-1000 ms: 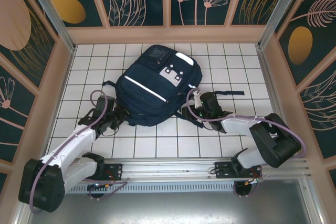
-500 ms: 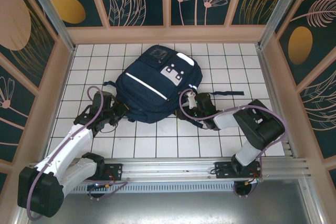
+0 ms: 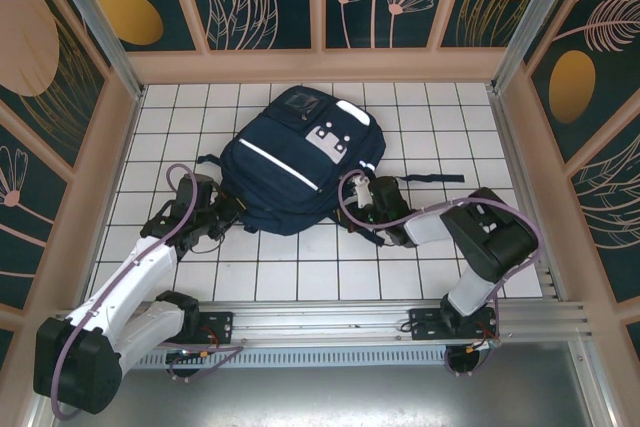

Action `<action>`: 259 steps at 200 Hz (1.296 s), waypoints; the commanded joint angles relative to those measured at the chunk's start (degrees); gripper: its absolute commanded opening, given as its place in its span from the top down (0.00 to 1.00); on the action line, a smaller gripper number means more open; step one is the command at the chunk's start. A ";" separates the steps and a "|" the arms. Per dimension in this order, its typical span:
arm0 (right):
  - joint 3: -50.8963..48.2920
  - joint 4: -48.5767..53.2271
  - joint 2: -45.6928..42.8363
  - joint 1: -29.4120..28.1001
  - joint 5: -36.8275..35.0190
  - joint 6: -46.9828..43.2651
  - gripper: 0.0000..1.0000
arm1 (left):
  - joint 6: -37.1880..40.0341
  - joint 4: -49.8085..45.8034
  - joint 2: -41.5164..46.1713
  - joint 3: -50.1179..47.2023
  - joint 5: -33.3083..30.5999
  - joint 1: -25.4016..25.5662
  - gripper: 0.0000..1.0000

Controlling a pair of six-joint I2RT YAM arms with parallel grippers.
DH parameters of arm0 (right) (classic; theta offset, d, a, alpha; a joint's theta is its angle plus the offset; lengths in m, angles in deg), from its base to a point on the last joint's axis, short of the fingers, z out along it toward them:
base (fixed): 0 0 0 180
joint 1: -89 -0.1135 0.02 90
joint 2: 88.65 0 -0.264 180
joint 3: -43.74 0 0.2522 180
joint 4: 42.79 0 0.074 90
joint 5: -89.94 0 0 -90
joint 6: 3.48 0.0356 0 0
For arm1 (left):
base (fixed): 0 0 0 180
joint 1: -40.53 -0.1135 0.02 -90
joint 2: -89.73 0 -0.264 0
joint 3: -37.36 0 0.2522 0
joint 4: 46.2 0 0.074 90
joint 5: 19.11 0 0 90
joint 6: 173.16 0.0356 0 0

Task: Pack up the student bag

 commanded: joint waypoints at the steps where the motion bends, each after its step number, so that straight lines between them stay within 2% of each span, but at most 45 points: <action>1: -1.27 3.09 -4.38 0.46 -2.85 -0.46 1.00 | 1.26 3.33 0.95 1.68 -1.44 -0.43 1.00; 40: -0.03 8.66 -7.02 -0.84 -3.82 -1.61 1.00 | 0.54 6.98 -0.05 -1.81 -0.16 -0.44 1.00; 102: 7.04 19.68 -7.66 -11.27 -7.49 -6.31 1.00 | -0.95 11.32 -0.45 -6.11 1.92 -0.48 1.00; 144: 11.35 22.30 -8.62 -16.25 -6.80 -5.25 1.00 | -1.21 12.62 -0.32 -7.68 2.99 -0.41 1.00; 259: 27.24 23.10 2.37 -25.71 -0.07 1.68 1.00 | -1.68 13.52 0.72 -10.44 3.75 0.26 1.00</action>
